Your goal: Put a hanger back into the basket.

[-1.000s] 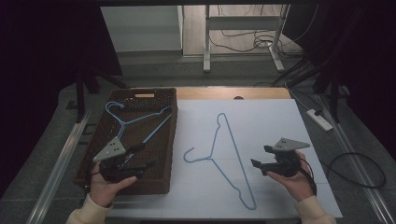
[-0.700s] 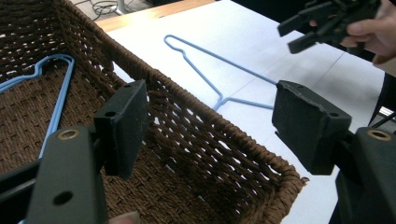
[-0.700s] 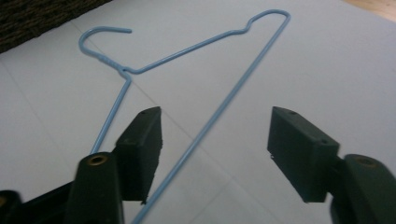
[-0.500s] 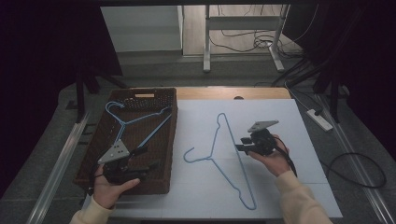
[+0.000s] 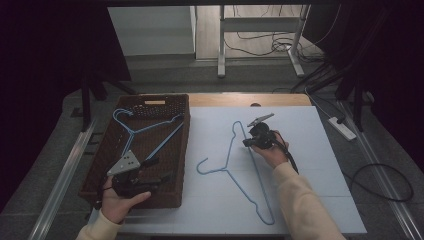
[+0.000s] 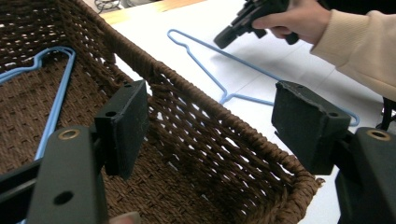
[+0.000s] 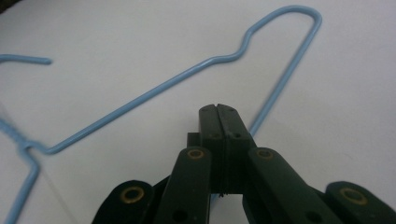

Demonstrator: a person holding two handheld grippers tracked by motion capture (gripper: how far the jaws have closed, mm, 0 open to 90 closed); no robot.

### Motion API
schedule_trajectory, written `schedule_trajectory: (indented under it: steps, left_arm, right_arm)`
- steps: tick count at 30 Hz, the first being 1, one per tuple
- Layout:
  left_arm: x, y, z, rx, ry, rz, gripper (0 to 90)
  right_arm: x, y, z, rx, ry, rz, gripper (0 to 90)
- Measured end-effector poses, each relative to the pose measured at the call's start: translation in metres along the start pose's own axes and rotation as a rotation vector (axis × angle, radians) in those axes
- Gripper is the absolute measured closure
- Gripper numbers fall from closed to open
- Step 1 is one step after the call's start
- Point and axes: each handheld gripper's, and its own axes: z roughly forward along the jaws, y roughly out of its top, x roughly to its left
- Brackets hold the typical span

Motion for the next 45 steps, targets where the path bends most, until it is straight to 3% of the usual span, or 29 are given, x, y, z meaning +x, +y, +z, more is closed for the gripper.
schedule_trajectory:
  steps: [5,15,23,35,45]
  left_arm:
    - [-0.001,-0.001,0.003,0.011,-0.009,0.002,28.1]
    - [-0.002,-0.001,0.003,0.01,-0.01,0.005,28.0]
    - [-0.001,-0.001,0.003,0.017,-0.014,0.005,27.7]
    - [-0.002,0.0,0.002,0.008,-0.01,0.004,27.7]
    - [-0.002,0.001,0.002,0.003,-0.009,0.006,27.7]
  right_arm:
    - [-0.001,-0.001,0.013,0.023,-0.036,0.003,90.0]
    - [-0.006,-0.005,0.01,0.044,-0.086,0.025,90.0]
    - [-0.019,-0.023,-0.009,0.064,-0.119,0.071,90.0]
    - [-0.018,-0.05,-0.035,0.122,-0.18,0.093,90.0]
    - [-0.025,-0.075,-0.056,0.111,-0.191,0.163,90.0]
